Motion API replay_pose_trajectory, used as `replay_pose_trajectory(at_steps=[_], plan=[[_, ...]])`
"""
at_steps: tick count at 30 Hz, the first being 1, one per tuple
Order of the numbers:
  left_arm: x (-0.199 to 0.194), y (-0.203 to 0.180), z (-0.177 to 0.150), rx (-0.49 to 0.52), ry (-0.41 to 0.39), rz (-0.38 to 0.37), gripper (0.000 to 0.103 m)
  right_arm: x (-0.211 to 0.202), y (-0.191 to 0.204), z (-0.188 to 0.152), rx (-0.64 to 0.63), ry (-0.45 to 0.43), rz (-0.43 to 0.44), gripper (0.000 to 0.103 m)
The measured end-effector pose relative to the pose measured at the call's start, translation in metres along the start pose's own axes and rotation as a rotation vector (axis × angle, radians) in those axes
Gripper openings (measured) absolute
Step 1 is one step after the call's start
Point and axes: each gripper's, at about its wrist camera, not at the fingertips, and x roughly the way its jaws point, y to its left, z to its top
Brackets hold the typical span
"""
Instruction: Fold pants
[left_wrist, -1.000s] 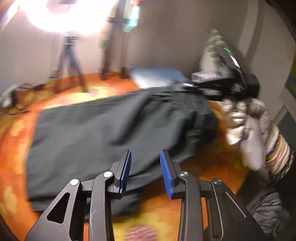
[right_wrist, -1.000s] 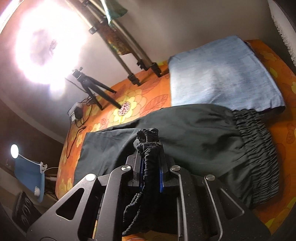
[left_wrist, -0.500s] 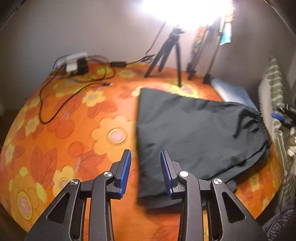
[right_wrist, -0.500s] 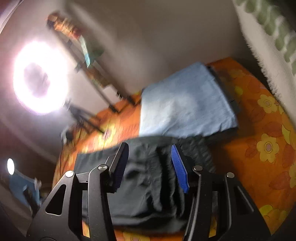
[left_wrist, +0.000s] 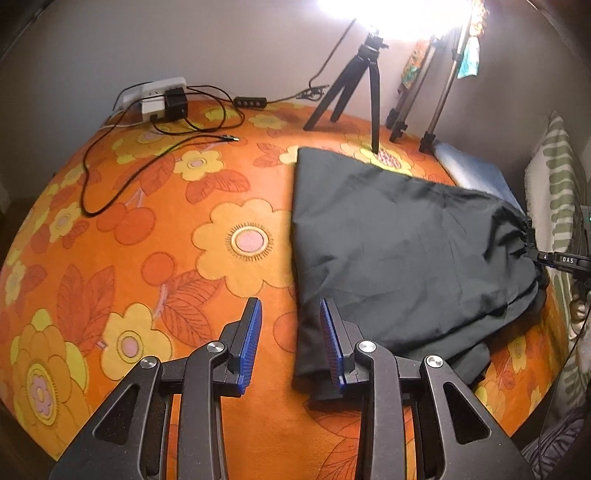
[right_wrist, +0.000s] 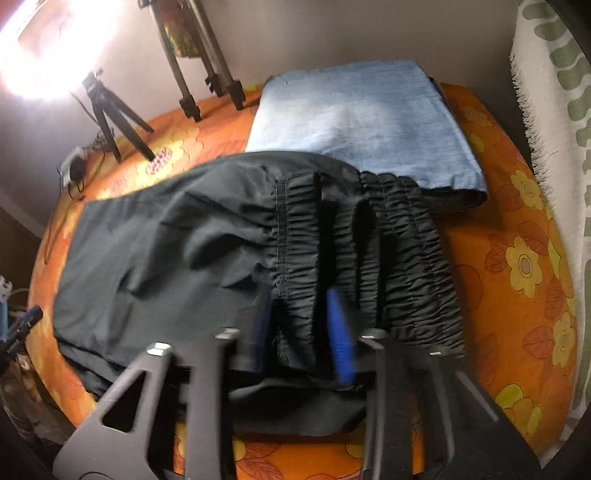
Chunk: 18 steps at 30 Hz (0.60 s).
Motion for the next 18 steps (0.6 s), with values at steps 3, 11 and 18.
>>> replay_pose_trajectory(at_steps=[3,11,18], plan=[[0.006,-0.003,-0.002,0.013,0.015,0.009,0.031,0.002,0.001,-0.006,-0.018,-0.003,-0.021,0.01],[0.01,-0.004,-0.003,0.005,0.028,0.01,0.031,-0.022,-0.017,0.0,-0.018,-0.077,-0.101,0.009],[0.009,-0.013,-0.001,0.008,0.013,0.005,0.031,-0.045,-0.013,0.003,-0.015,-0.155,-0.08,0.015]])
